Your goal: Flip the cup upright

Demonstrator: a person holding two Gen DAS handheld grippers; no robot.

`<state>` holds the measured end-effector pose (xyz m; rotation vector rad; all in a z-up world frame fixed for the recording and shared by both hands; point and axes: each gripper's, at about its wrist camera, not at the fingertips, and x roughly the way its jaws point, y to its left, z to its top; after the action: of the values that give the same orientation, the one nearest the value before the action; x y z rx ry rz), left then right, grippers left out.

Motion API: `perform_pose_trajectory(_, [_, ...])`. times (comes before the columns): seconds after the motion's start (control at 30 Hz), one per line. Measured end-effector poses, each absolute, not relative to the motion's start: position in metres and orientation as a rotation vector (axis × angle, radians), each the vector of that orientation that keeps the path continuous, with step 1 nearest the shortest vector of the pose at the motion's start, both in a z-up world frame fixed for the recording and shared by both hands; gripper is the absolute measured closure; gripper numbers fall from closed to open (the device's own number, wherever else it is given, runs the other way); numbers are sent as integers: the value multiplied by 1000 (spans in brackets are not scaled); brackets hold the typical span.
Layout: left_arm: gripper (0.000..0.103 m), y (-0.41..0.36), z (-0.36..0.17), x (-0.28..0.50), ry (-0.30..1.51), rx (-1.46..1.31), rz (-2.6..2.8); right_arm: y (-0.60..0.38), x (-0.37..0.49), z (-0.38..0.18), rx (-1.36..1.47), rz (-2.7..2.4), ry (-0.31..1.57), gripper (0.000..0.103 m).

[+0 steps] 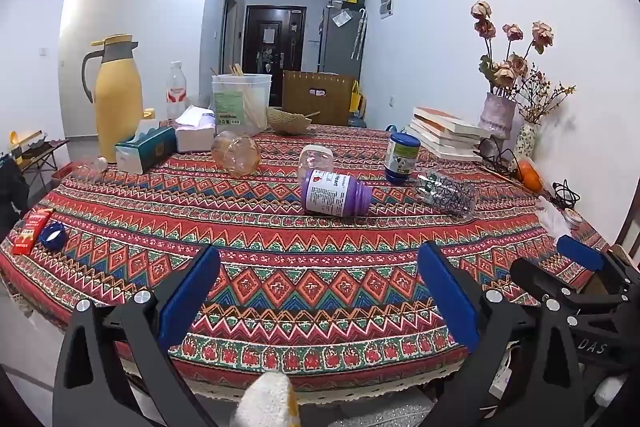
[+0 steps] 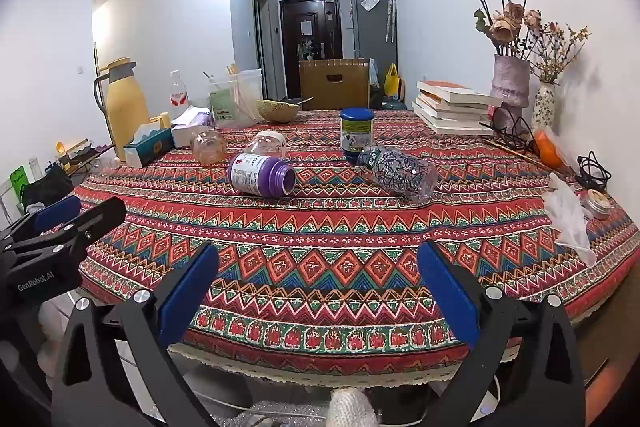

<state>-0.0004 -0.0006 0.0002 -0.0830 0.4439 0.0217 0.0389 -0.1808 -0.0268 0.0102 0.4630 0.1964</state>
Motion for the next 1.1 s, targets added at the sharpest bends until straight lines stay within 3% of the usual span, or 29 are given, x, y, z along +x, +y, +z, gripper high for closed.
perform_pose_trajectory(1.1, [7,0,8,-5,427,-86,13,-181,37,-24,7,196,456,8])
